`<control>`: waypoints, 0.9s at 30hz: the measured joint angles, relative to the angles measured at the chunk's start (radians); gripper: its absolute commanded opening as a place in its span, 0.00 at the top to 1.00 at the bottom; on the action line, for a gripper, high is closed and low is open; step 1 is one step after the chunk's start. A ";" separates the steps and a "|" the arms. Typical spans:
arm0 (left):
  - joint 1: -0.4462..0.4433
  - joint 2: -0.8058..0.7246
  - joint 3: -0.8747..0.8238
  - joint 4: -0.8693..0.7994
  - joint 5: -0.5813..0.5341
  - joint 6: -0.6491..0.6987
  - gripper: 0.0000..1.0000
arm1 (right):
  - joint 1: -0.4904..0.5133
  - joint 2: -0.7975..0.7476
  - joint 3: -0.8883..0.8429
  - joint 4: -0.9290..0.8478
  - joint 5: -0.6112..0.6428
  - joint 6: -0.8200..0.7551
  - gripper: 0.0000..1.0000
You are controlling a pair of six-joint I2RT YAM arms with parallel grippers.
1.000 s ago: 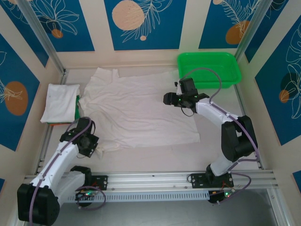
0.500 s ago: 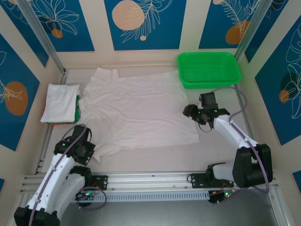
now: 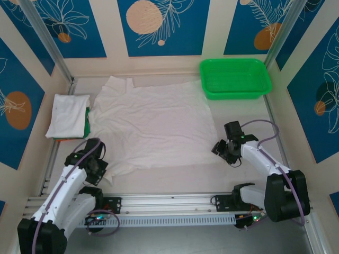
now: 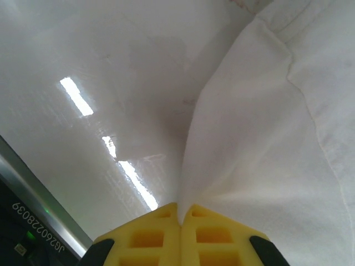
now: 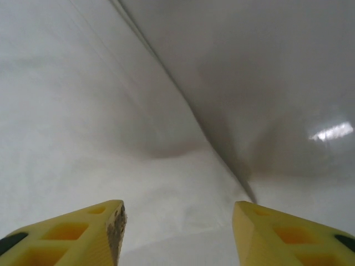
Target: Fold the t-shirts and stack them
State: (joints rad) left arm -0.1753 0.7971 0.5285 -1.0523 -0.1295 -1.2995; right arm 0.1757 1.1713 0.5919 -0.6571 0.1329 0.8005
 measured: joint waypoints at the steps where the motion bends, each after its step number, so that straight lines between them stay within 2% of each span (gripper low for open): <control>1: 0.000 0.000 0.000 0.003 0.000 0.000 1.00 | 0.008 -0.001 -0.010 -0.006 -0.002 0.008 0.49; 7: 0.000 0.006 0.000 0.028 -0.003 0.000 1.00 | 0.026 0.021 -0.018 -0.010 -0.001 0.027 0.53; 12: 0.000 0.017 0.000 0.044 -0.003 0.010 1.00 | 0.027 0.078 -0.018 0.011 0.003 0.027 0.60; 20: 0.000 0.016 0.000 0.047 -0.011 0.027 1.00 | 0.027 0.090 -0.023 0.044 0.020 0.035 0.99; 27: 0.000 -0.013 0.006 0.025 -0.046 0.031 1.00 | 0.062 0.037 -0.023 0.002 0.049 0.053 1.00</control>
State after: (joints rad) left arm -0.1753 0.7837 0.5343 -1.0271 -0.1757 -1.2690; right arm 0.2375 1.2079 0.5694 -0.6552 0.1822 0.8532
